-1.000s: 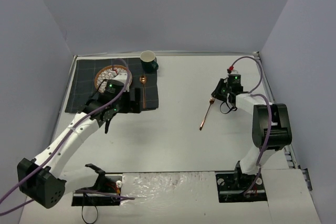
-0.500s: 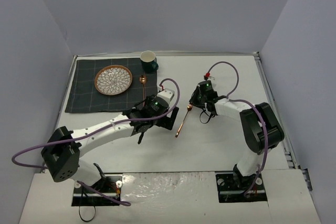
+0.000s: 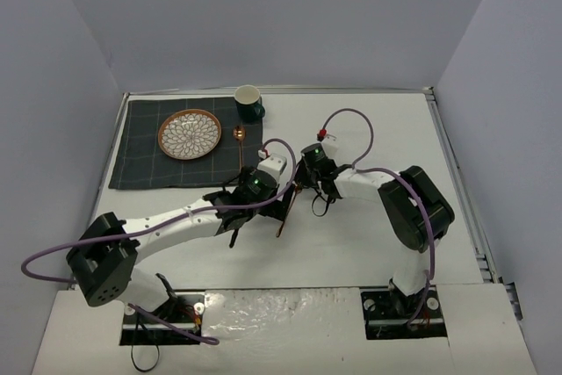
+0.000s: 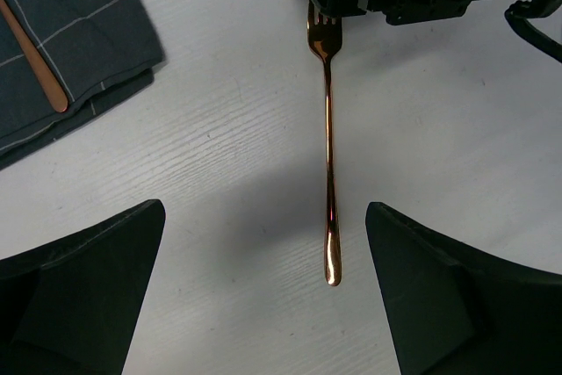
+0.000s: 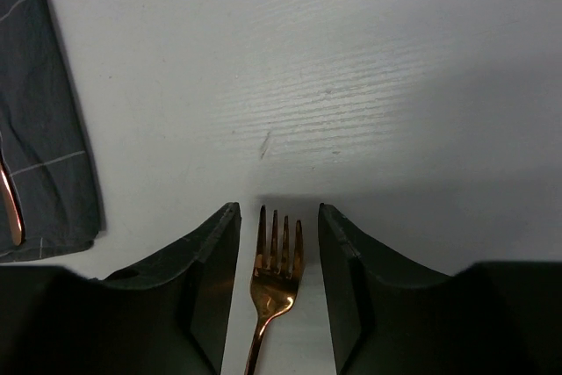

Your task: Set the dinner table for one person

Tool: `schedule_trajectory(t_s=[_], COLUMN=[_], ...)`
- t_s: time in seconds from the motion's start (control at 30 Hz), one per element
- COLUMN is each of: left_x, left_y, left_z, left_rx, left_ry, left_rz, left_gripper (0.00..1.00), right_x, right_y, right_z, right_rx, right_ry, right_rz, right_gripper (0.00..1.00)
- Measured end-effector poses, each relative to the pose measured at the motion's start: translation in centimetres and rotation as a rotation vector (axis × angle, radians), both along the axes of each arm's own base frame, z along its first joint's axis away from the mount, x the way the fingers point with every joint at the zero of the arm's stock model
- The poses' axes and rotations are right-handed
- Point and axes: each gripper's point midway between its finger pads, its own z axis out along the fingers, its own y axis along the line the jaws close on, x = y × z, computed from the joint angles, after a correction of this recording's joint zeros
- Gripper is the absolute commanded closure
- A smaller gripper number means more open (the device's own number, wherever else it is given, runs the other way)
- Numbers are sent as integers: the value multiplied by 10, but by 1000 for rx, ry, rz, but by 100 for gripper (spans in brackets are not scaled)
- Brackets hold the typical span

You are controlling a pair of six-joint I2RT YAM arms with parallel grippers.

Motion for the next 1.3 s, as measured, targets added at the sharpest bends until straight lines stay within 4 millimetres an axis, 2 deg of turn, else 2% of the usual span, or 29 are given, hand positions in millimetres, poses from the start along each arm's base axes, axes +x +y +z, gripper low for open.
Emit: schedule_trajectory(t_s=[0.07, 0.17, 0.33, 0.43, 0.57, 0.63, 0.73, 0.8, 1.0, 1.3], left_x=[1, 2, 2, 4, 7, 10, 17, 21, 29, 28], left_y=[-1, -5, -10, -15, -24, -29, -41, -48, -61, -65], left_z=[-4, -9, -16, -26, -36, -40, -46, -50, -62, -79], left_rx=[3, 2, 0, 13, 26, 34, 41, 46, 81, 127], left_ry=[5, 11, 25, 46, 74, 89, 108, 120, 157, 214], left_rz=[0, -4, -15, -21, -30, -32, -34, -39, -44, -55], left_gripper=[4, 5, 8, 11, 16, 19, 24, 27, 38, 60], right_x=[2, 4, 5, 12, 16, 11, -3, -12, -29, -51], right_y=[-1, -8, -38, -77, -144, -174, -205, -214, -213, -216], right_z=[1, 3, 19, 40, 73, 87, 103, 113, 134, 143], right_rx=[-10, -49, -143, -172, -212, -235, -246, -242, -210, -198], right_ry=[-11, -23, -40, -70, -121, -144, -167, -186, -242, -279], right_rz=[-3, -8, -20, -75, -190, -243, -298, -315, -298, -295], right_gripper=[46, 37, 20, 13, 6, 3, 1, 0, 0, 0])
